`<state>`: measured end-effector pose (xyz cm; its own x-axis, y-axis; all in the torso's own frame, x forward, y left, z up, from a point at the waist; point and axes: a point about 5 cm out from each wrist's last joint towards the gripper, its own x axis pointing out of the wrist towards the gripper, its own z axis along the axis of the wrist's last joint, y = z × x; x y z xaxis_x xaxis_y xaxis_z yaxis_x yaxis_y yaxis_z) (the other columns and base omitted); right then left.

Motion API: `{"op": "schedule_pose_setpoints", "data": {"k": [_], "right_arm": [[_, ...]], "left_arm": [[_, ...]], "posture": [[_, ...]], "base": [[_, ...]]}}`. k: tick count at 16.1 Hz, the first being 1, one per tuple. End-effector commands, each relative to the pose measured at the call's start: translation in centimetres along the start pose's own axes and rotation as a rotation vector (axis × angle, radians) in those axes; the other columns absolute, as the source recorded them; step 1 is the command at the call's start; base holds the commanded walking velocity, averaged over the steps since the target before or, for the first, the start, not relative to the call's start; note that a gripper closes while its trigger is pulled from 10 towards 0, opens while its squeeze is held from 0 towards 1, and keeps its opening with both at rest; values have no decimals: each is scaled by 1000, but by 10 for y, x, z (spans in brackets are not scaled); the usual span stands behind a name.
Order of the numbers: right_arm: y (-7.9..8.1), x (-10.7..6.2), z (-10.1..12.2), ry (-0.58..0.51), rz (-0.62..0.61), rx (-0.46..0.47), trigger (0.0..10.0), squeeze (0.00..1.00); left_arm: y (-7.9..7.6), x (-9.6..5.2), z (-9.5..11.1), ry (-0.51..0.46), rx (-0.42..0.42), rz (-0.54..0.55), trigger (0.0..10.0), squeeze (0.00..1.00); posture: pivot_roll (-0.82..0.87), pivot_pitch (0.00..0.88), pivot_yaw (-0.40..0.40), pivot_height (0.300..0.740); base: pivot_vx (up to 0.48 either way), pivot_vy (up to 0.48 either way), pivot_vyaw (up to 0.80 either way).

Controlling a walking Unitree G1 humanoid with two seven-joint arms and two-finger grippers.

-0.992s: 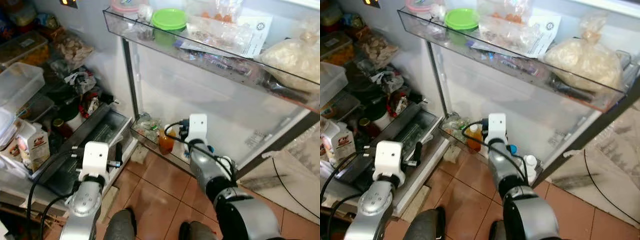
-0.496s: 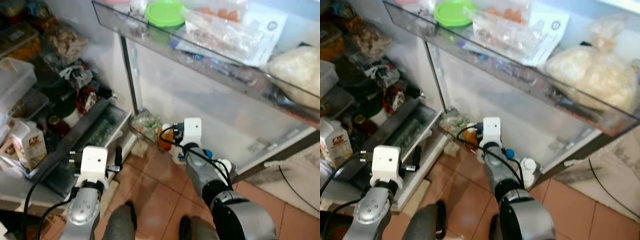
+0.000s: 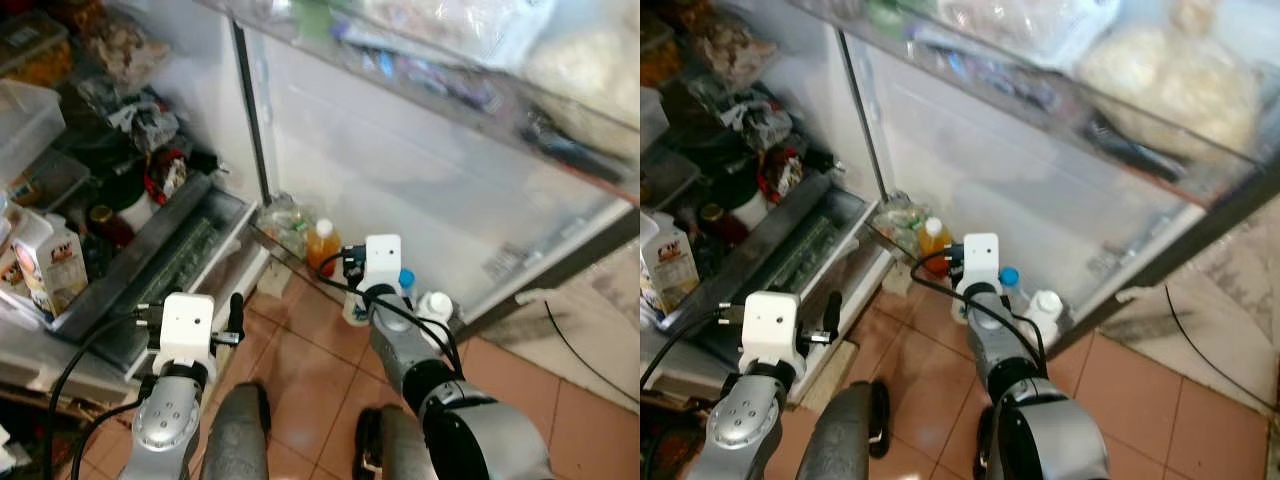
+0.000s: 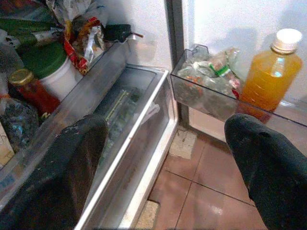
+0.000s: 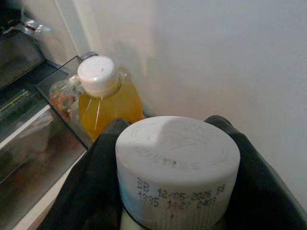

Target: Restocking fridge

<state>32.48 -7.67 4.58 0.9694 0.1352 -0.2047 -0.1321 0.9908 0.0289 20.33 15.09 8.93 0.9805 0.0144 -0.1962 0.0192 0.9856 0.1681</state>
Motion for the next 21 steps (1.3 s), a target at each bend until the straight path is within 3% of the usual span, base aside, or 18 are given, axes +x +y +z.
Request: {"op": "schedule_pose_setpoints", "data": {"k": [1, 5, 15, 17, 20, 21], "right_arm": [[1, -1, -1, -4, 5, 8, 10000, 0], [3, -2, -2, -6, 17, 6, 10000, 0], [13, -1, 5, -58, 102, 18, 10000, 0], [23, 1, 17, -117, 191, 39, 10000, 0], [28, 5, 33, -171, 219, 37, 10000, 0], [33, 11, 52, -231, 236, 75, 10000, 0]], "left_arm": [[1, -1, 0, 5, 11, 11, 10000, 0], [3, -2, 2, -2, 6, 17, 10000, 0], [3, -2, 3, -12, 7, 18, 10000, 0], [2, -1, 2, -6, 10, 23, 10000, 0], [2, -1, 2, -8, 10, 26, 10000, 0], [1, -1, 2, -10, 9, 29, 10000, 0]], "posture": [[288, 220, -18, 659], [291, 220, -18, 604], [287, 215, -25, 604], [285, 212, -29, 604], [284, 210, -34, 604], [280, 211, -35, 604]], "base": [[0, 0, 0], [0, 0, 0], [48, 0, 0], [0, 127, 0], [0, 0, 0], [0, 0, 0]]}}
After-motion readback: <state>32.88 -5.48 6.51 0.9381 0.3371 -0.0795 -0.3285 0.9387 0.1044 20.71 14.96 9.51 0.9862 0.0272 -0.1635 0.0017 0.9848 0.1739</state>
